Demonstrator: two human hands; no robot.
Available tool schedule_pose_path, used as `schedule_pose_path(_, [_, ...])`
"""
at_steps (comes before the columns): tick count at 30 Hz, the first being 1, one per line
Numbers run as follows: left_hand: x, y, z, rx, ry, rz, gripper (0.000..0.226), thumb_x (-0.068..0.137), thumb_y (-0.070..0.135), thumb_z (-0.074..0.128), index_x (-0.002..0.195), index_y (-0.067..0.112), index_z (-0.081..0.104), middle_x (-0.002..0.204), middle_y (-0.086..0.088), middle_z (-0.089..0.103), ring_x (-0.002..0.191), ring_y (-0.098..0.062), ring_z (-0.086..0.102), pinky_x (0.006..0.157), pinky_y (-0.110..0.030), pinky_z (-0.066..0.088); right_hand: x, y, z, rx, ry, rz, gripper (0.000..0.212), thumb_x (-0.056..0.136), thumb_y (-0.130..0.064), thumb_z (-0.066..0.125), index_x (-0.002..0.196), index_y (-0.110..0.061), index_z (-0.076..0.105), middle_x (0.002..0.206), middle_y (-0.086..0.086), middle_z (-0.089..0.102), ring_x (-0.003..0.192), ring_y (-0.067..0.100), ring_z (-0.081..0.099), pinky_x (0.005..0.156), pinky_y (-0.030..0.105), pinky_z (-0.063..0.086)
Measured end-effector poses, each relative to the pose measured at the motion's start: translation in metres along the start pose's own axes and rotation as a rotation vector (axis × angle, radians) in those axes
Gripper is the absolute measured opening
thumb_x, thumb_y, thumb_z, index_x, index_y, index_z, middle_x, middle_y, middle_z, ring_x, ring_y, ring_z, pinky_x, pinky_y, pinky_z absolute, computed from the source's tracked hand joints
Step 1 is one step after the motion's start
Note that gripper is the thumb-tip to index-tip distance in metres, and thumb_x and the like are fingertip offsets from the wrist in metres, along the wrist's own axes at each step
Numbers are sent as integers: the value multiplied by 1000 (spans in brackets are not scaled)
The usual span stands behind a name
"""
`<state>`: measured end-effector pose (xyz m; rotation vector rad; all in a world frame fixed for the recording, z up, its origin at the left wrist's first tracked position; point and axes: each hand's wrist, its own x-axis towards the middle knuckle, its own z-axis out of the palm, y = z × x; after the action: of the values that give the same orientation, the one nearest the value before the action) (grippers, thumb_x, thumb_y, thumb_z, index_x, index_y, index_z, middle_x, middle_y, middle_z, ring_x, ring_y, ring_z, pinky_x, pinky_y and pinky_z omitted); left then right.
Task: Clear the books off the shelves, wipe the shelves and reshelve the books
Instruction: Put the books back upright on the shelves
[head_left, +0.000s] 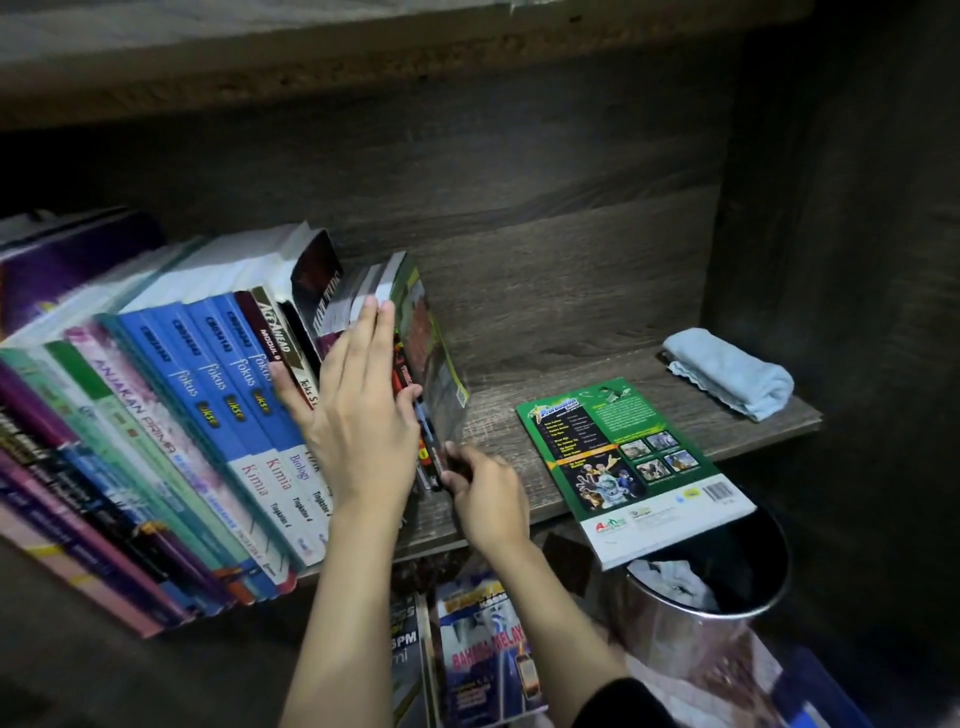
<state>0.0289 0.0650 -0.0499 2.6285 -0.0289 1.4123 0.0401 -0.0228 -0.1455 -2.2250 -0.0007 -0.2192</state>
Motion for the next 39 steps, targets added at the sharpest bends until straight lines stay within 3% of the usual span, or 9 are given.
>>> schedule_pose_path(6, [-4,7,-4,-87,87,0,66,82,19,68,141,20,41,147,2,41,133,-16,38,111,-55,-7,11,2,-20,203,-180,42,43,89,-3,56,131,-16,58,124,5,64,116,19,58,95,18,39])
schedule_pose_path(13, [-24,32,-8,-332,215,8,49,82,4,51,129,17,56,141,0,48,136,-21,35,117,-45,1,8,11,-69,186,121,63,34,91,-1,49,121,-9,64,115,11,67,106,21,61,90,22,41])
schedule_pose_path(16, [-36,42,-6,-404,190,-41,39,84,5,49,119,15,63,131,-1,58,127,-21,46,114,-40,24,3,22,-93,35,233,99,31,91,-9,51,119,-12,64,117,14,66,113,29,56,91,32,40])
schedule_pose_path(18, [-41,52,-7,-476,-14,-137,28,89,8,50,112,16,65,119,1,62,109,-18,58,95,-34,46,-2,32,-108,-110,269,156,34,91,-11,51,123,-13,61,124,12,61,120,30,48,96,35,36])
schedule_pose_path(22, [-54,71,9,-426,-696,-370,22,96,22,42,105,21,63,92,-7,68,80,-29,65,67,-29,51,-9,55,-130,-353,296,334,42,91,-24,51,133,-16,50,139,9,46,128,31,36,103,39,30])
schedule_pose_path(26, [-68,89,25,-369,-1091,-417,33,95,29,41,113,9,60,115,-14,62,99,-34,63,89,-38,51,-14,71,-144,-358,228,468,57,93,-40,54,138,-10,37,143,15,37,131,36,34,105,42,31])
schedule_pose_path(32, [-74,102,33,-476,-1144,-518,22,94,26,42,100,8,53,81,-6,68,73,-23,71,81,-35,55,-14,77,-152,-336,169,468,67,88,-38,63,139,-11,29,142,15,39,129,35,41,102,42,36])
schedule_pose_path(36, [-68,100,31,-525,-1105,-600,23,96,29,43,99,7,51,98,-12,63,80,-28,68,65,-38,59,-11,80,-157,-168,167,533,81,78,-33,76,139,-8,30,139,17,41,125,35,45,100,41,39])
schedule_pose_path(39, [-66,97,33,-633,-1061,-711,26,99,26,39,108,4,50,110,-17,56,93,-34,62,64,-41,59,-9,81,-156,124,151,595,66,69,-28,84,119,-3,48,125,18,56,110,32,57,90,38,49])
